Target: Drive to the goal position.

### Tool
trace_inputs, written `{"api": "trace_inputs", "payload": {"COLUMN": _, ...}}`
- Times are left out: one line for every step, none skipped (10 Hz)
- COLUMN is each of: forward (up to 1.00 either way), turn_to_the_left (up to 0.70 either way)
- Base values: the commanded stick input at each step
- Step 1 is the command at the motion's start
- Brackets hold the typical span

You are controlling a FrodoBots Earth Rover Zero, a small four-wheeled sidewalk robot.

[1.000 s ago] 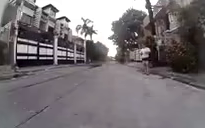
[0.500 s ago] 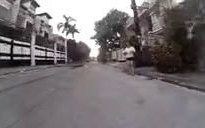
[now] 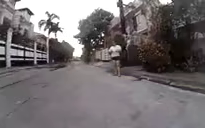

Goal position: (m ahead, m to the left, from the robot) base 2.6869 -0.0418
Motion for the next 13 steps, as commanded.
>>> {"api": "trace_inputs", "payload": {"forward": 1.0, "turn_to_the_left": 0.0}}
{"api": "trace_inputs", "payload": {"forward": 1.0, "turn_to_the_left": 0.0}}
{"api": "trace_inputs", "payload": {"forward": 1.0, "turn_to_the_left": 0.0}}
{"api": "trace_inputs", "payload": {"forward": 1.0, "turn_to_the_left": 0.0}}
{"api": "trace_inputs", "payload": {"forward": 1.0, "turn_to_the_left": 0.0}}
{"api": "trace_inputs", "payload": {"forward": 1.0, "turn_to_the_left": 0.0}}
{"api": "trace_inputs", "payload": {"forward": 1.0, "turn_to_the_left": 0.0}}
{"api": "trace_inputs", "payload": {"forward": 1.0, "turn_to_the_left": 0.06}}
{"api": "trace_inputs", "payload": {"forward": 1.0, "turn_to_the_left": 0.23}}
{"api": "trace_inputs", "payload": {"forward": 1.0, "turn_to_the_left": 0.36}}
{"api": "trace_inputs", "payload": {"forward": 1.0, "turn_to_the_left": 0.16}}
{"api": "trace_inputs", "payload": {"forward": 1.0, "turn_to_the_left": 0.05}}
{"api": "trace_inputs", "payload": {"forward": 1.0, "turn_to_the_left": 0.0}}
